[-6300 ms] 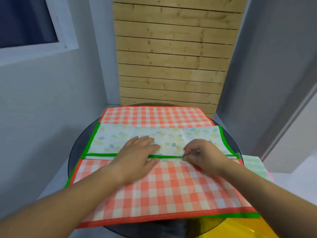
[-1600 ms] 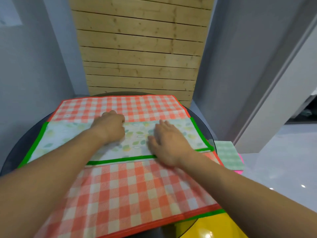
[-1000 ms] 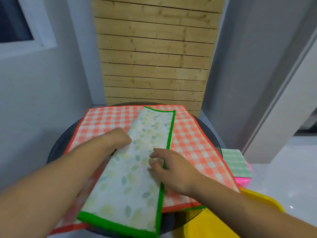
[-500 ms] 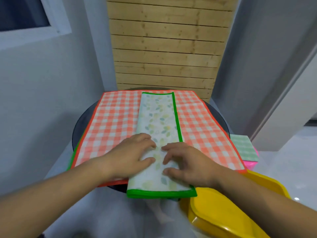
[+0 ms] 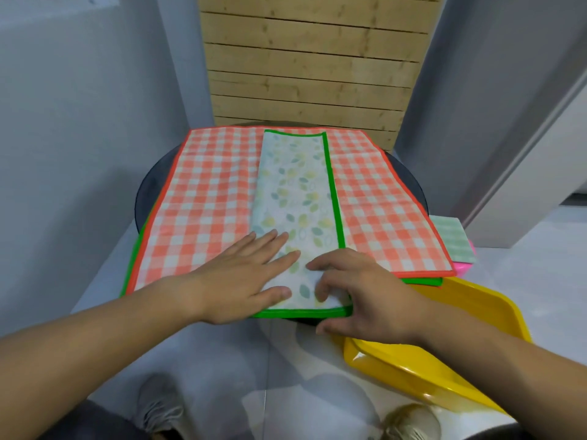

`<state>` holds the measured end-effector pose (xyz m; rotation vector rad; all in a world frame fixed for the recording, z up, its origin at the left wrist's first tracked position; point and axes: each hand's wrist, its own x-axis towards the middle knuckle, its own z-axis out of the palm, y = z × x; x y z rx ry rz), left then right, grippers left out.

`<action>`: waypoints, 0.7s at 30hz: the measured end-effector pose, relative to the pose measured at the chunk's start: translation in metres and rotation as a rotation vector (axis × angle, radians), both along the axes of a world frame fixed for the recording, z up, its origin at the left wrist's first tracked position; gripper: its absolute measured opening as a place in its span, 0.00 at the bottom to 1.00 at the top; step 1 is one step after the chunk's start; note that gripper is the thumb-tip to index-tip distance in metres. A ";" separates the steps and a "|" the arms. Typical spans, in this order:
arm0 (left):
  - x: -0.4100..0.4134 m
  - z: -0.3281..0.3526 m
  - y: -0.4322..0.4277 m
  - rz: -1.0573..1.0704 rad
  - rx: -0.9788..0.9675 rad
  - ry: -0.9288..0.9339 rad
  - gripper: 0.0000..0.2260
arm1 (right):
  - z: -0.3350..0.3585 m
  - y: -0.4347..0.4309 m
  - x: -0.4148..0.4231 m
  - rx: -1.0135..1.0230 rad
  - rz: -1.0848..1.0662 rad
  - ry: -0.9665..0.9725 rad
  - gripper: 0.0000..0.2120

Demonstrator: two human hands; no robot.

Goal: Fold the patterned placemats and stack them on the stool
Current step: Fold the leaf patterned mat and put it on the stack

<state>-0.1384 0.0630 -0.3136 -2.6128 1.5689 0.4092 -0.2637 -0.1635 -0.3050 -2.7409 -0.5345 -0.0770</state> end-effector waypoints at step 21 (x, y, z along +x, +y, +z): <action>0.037 0.045 0.021 0.409 -0.622 0.608 0.35 | 0.047 -0.009 0.021 0.524 -0.212 -0.049 0.04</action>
